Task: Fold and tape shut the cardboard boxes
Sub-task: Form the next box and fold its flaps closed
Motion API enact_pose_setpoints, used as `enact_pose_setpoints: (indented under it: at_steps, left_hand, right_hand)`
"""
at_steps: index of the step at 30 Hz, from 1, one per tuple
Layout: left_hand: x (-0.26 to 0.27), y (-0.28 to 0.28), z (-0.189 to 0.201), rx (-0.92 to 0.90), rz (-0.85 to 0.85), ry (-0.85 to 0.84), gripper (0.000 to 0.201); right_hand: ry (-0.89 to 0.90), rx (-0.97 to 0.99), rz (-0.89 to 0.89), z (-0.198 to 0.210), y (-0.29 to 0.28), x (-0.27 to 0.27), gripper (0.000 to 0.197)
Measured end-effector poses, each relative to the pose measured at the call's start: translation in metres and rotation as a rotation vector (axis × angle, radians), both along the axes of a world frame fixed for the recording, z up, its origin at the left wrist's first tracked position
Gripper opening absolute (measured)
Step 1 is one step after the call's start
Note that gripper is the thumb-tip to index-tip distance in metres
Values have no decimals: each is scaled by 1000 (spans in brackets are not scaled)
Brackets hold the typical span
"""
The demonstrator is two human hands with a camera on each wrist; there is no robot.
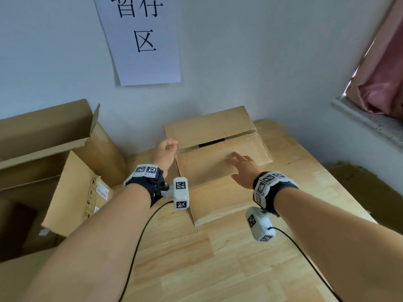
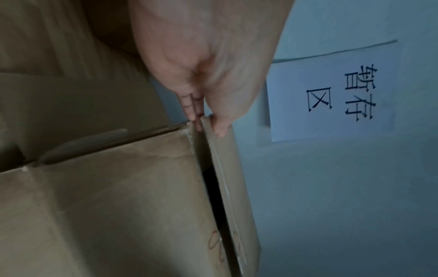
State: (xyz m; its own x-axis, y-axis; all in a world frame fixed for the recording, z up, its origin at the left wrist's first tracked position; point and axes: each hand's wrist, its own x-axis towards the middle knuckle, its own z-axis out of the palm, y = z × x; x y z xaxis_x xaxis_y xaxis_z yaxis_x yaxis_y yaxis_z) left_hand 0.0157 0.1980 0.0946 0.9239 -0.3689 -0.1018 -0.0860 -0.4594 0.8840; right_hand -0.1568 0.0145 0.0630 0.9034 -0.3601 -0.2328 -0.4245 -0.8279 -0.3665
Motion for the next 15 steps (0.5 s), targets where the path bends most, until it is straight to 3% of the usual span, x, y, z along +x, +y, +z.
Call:
enact_pose_setpoints:
  at_steps: [6,10,15]
  left_hand:
    - [-3,-7,-10,19,79,-37,26]
    - [-4,-16,-19,210,-10,6,33]
    - [0,-15,-26,317,-120,22,38]
  right_hand:
    - [99,-25,38,-5,-5,-3,61]
    - [207,-37,34,0,-12,7,62]
    - [78,-39,-12,14,-13,28,56]
